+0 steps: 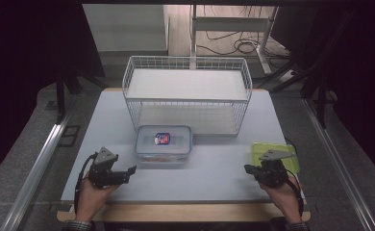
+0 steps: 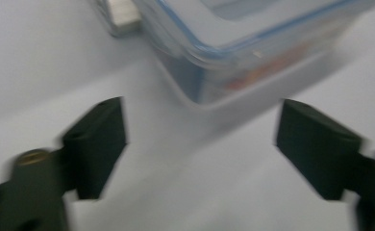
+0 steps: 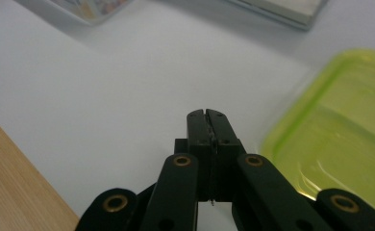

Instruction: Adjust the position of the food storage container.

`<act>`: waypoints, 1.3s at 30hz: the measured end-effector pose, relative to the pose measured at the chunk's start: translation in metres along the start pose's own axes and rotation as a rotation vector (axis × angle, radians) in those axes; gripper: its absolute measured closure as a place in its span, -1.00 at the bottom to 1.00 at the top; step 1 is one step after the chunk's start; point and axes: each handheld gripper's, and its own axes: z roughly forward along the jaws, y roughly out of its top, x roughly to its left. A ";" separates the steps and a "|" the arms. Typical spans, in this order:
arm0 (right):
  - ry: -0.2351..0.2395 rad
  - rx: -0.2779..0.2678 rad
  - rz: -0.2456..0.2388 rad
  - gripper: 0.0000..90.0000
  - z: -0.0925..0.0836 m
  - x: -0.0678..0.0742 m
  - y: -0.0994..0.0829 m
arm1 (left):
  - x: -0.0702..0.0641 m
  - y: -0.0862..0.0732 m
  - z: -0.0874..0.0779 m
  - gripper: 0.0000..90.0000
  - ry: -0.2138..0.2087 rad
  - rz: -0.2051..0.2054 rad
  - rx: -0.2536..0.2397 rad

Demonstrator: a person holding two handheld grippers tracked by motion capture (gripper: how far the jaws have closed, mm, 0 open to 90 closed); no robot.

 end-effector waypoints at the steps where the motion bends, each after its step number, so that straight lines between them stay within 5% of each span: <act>1: 0.005 -0.007 -0.014 0.99 0.001 0.002 0.003 | 0.003 0.002 0.002 -0.25 -0.003 -0.001 0.000; 2: 0.017 -0.020 -0.035 0.99 0.004 0.007 0.008 | 0.009 0.007 0.008 0.15 -0.001 -0.006 0.006; 3: 0.019 -0.021 -0.048 1.00 0.006 0.009 0.011 | 0.009 0.007 0.008 0.32 -0.001 -0.006 0.006; 8: 0.021 -0.018 -0.062 0.99 0.017 0.015 0.023 | 0.019 0.025 0.027 0.83 0.006 0.030 0.012; 11: 0.025 -0.021 -0.049 0.99 0.027 0.016 0.030 | 0.022 0.036 0.039 0.92 0.031 0.043 0.003; 18: 0.061 -0.026 -0.019 1.00 0.051 0.016 0.049 | 0.030 0.044 0.055 1.00 0.033 -0.005 -0.014; 23: 0.065 -0.027 -0.033 0.99 0.068 0.020 0.063 | 0.028 0.045 0.056 1.00 0.011 -0.024 -0.021; 33: 0.041 -0.024 -0.045 0.99 0.102 0.026 0.086 | 0.006 0.052 0.067 1.00 -0.082 0.019 -0.018; 39: 0.031 -0.023 -0.038 0.99 0.112 0.025 0.089 | 0.009 0.052 0.078 0.97 -0.030 0.012 0.022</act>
